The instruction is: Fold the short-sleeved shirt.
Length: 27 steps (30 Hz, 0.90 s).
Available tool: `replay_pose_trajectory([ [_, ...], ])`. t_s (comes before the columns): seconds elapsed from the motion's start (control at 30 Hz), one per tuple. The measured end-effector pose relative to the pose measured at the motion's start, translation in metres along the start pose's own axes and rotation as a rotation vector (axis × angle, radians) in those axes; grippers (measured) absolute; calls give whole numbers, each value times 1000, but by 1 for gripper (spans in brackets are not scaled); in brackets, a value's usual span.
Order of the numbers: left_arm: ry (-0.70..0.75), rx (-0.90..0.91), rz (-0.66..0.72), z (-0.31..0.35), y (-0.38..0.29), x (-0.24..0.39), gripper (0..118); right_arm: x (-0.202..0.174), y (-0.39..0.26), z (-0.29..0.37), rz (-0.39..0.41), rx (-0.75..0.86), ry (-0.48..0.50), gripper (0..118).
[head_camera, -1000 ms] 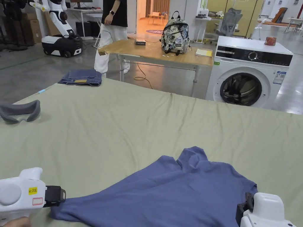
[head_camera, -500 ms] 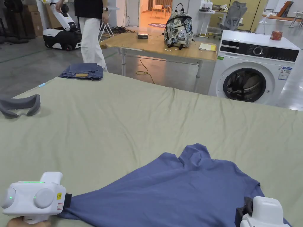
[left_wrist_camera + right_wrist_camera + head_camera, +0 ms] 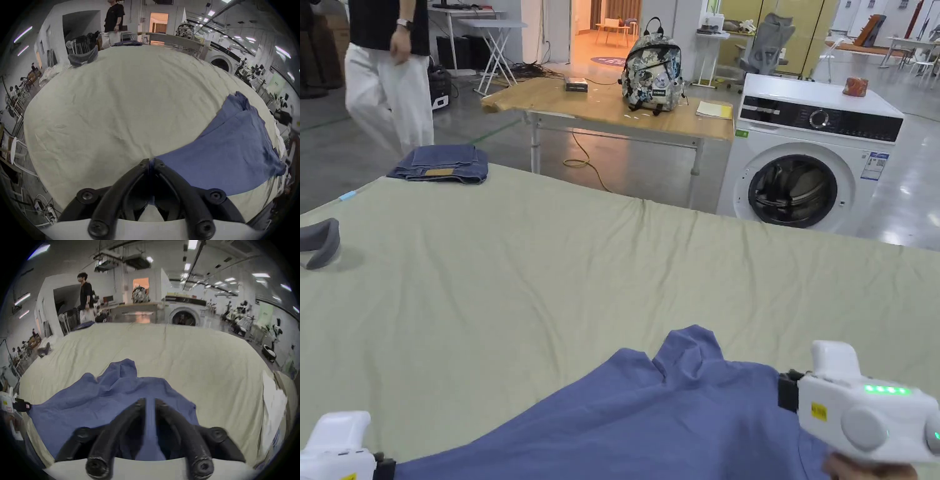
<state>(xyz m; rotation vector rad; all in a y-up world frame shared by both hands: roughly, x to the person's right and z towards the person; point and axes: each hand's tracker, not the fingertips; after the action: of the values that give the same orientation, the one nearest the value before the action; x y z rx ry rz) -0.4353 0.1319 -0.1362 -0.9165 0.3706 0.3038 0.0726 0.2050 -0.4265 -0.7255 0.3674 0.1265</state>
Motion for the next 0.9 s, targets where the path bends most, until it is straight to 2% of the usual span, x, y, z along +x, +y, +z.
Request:
replay_pose_trajectory([
  [0.03, 2, -6, 2, -2, 0, 0, 0, 2, 11, -15, 20, -23, 14, 58],
  [0.07, 3, -6, 5, -3, -1, 1, 0, 6, 23, -30, 39, -58, 29, 69],
  [0.1, 3, -14, 5, 2, -2, 10, 0, 7, 32, -46, 49, -87, 24, 74],
  [0.3, 29, -29, -7, -4, -3, 13, 0, 20, 55, -125, 71, -227, 53, 75],
  [0.5, 43, -34, -6, -3, -3, 13, 0, 14, 42, -161, 89, -363, 69, 74],
  [0.6, 47, -31, -6, -1, -4, 15, 0, 5, 41, -153, 94, -333, 51, 64],
  [0.7, 53, -30, -15, -2, -4, 13, 0, -6, 41, -145, 137, -324, 53, 35],
  [0.73, 49, -24, -20, -2, -4, 14, 0, -12, 40, -141, 155, -320, 36, 13],
  [0.77, 50, -24, -23, -5, -6, 13, 0, -17, 39, -139, 164, -318, 33, 3],
  [0.8, 56, -22, -24, -7, -7, 13, 0, -20, 38, -138, 201, -314, 10, 3],
  [0.9, 52, -15, -25, -11, -8, 13, 0, -25, 36, -123, 225, -240, -20, 2],
])
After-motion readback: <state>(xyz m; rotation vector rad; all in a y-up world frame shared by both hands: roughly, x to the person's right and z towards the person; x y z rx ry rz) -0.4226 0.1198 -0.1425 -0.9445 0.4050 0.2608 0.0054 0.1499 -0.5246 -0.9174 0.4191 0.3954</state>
